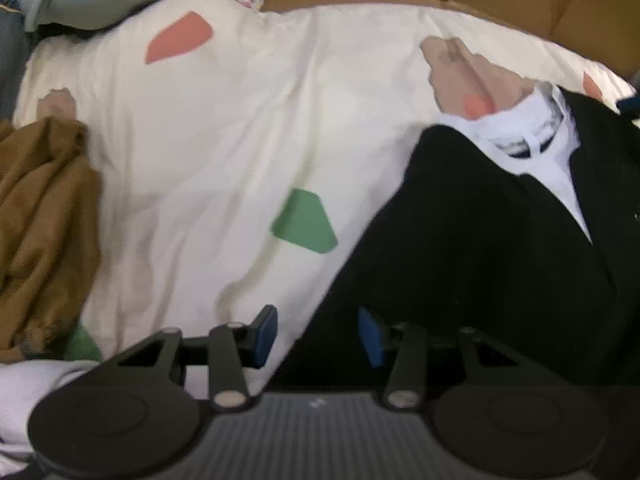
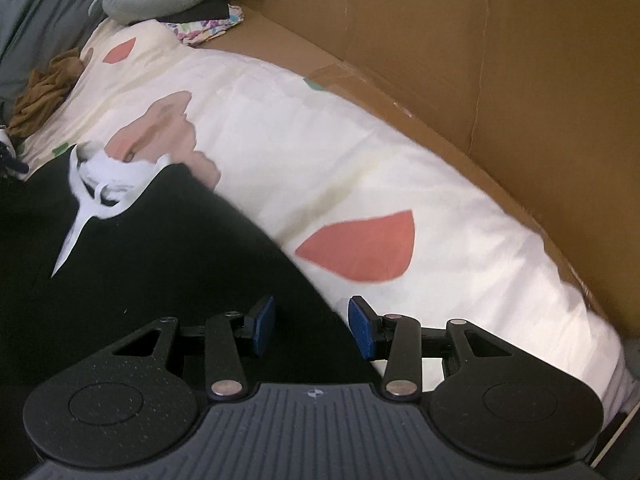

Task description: Fold clothes

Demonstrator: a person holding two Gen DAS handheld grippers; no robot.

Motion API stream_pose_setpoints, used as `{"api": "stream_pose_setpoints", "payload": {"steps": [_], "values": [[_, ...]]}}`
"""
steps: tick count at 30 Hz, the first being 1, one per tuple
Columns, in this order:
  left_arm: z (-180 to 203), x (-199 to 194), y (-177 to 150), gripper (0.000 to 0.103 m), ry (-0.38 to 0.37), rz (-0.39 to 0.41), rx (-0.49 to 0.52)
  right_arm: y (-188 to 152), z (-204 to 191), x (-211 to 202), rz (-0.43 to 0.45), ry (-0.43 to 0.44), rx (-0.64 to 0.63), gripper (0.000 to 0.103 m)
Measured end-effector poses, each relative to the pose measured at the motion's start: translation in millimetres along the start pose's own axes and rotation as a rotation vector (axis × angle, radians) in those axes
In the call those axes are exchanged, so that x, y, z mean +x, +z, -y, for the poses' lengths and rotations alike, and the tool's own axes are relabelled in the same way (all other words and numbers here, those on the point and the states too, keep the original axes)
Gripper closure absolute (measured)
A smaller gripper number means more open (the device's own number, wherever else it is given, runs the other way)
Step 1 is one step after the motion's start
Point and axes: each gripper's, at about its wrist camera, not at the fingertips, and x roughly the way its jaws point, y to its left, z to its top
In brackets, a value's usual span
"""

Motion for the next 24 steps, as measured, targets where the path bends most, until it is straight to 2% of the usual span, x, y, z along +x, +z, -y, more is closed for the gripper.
{"api": "stream_pose_setpoints", "payload": {"steps": [5, 9, 11, 13, 15, 19, 21, 24], "values": [[10, 16, -2, 0.055, -0.001, -0.039, 0.057, 4, -7, 16, -0.044, -0.001, -0.046, 0.054], [9, 21, -3, 0.042, 0.015, -0.023, 0.058, 4, -10, 23, -0.063, -0.009, -0.07, 0.053], [8, 19, -2, 0.04, 0.037, -0.016, 0.068, 6, -12, 24, -0.07, -0.012, -0.089, 0.053], [6, 14, -2, 0.047, 0.031, -0.01, 0.068, 8, -16, 23, -0.075, -0.02, -0.126, 0.054], [1, 7, -1, 0.049, 0.035, 0.002, 0.07, 10, -15, 22, -0.077, -0.015, -0.13, 0.054], [-16, -2, -2, 0.067, 0.014, 0.009, 0.024, 10, -12, 23, -0.075, -0.004, -0.114, 0.054], [-19, -1, -4, 0.071, 0.007, 0.005, -0.001, 9, -12, 23, -0.074, -0.002, -0.112, 0.054], [-9, 8, -5, 0.071, -0.008, -0.012, 0.023, 8, -11, 23, -0.077, -0.001, -0.112, 0.054]]}}
